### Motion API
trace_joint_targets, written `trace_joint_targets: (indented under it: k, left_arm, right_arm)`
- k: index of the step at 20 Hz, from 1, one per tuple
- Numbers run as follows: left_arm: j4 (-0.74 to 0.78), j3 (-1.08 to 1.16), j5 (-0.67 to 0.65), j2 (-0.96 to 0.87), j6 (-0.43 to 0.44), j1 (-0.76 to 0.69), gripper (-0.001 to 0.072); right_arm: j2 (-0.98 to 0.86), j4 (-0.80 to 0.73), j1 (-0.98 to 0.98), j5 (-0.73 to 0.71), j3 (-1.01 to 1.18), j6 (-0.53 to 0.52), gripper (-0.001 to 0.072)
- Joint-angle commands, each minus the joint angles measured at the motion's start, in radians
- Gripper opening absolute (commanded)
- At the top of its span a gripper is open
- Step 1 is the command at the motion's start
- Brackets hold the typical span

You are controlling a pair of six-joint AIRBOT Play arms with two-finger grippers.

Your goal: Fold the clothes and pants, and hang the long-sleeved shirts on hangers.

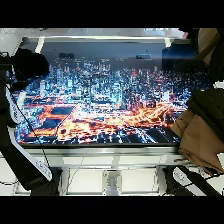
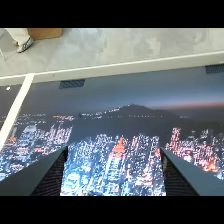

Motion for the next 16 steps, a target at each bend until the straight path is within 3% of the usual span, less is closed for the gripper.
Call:
trace_joint_targets:
  k: [1, 4, 5, 6, 8, 12, 16]
  left_arm:
    - [-0.006, 0.006, 0.011, -0.034, -0.056, 0.016, 0.0717]
    - [-0.006, 0.006, 0.026, -0.051, -0.059, 0.016, 0.0688]
    - [-0.006, 0.006, 0.044, -0.052, -0.060, 0.016, 0.0619]
    - [-0.006, 0.006, 0.059, -0.052, -0.066, 0.016, 0.0467]
    - [-0.006, 0.006, 0.068, -0.051, -0.062, 0.016, 0.0005]
    - [-0.007, 0.006, 0.025, 0.002, -0.054, 0.003, 0.0012]
    - [-0.010, 0.006, -0.046, 0.195, -0.041, -0.063, 0.0011]
  right_arm:
    - [0.000, 0.002, 0.001, 0.028, 0.001, 0.021, 0.0655]
    - [-0.006, 0.003, 0.001, 0.072, 0.001, 0.027, 0.0654]
    - [-0.008, 0.003, 0.001, 0.081, 0.001, 0.043, 0.0654]
    - [-0.010, 0.003, 0.001, 0.083, 0.001, 0.056, 0.0654]
    - [-0.009, 0.003, 0.001, 0.083, 0.001, 0.064, 0.0654]
    - [-0.008, 0.013, 0.001, 0.084, 0.001, 0.066, 0.0652]
    - [0.002, -0.018, 0.000, 0.111, 0.002, 0.065, 0.0652]
